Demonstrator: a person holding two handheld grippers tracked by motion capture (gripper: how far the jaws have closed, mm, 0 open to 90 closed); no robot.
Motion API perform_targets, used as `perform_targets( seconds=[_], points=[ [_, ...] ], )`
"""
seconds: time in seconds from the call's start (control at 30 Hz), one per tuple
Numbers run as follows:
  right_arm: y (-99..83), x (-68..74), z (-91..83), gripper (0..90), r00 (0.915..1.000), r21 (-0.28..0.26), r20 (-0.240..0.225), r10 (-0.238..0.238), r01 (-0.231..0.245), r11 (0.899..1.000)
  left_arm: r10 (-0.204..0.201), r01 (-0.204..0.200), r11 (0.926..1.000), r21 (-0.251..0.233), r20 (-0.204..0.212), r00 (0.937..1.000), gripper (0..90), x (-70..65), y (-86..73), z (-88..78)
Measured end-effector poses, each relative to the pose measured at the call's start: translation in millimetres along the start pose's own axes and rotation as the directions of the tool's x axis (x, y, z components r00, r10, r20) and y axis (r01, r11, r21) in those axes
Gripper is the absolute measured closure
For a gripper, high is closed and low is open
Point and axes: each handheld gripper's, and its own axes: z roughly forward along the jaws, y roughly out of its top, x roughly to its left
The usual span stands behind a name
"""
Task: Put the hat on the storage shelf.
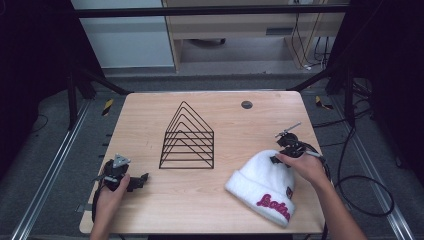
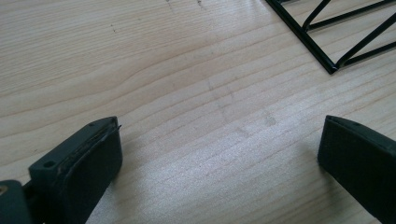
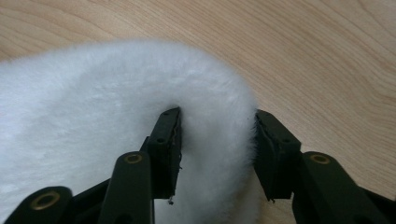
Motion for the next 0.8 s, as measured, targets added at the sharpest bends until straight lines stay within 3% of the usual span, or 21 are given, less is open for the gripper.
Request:
perform_targets(
  seconds=[0.13, 0.37, 0.63, 0.8],
  points=[
    [-0.4, 0.1, 0.7, 62.9, 0.9997, 0.005, -0.003, -0.024, 0.024, 1.0, 0.0, 0.0, 1.0, 0.0, 0.0, 1.0, 0.0, 0.0, 0.0, 0.0],
    [-6.0, -0.7, 0.6, 77.9, 0.9997, -0.022, -0.014, -0.021, 0.02, 1.0, 0.0, 0.0, 1.0, 0.0, 0.0, 1.0, 0.0, 0.0, 0.0, 0.0],
    [-9.7, 0.6, -2.2, 83.0, 0.9993, -0.05, -0.012, -0.035, 0.035, 0.998, 0.0, 0.0, 1.0, 0.0, 0.0, 1.0, 0.0, 0.0, 0.0, 0.0],
    [-12.7, 8.4, -20.1, 83.8, 0.9972, -0.132, 0.028, -0.069, 0.072, 0.989, 0.0, 0.0, 1.0, 0.0, 0.0, 1.0, 0.0, 0.0, 0.0, 0.0]
  ],
)
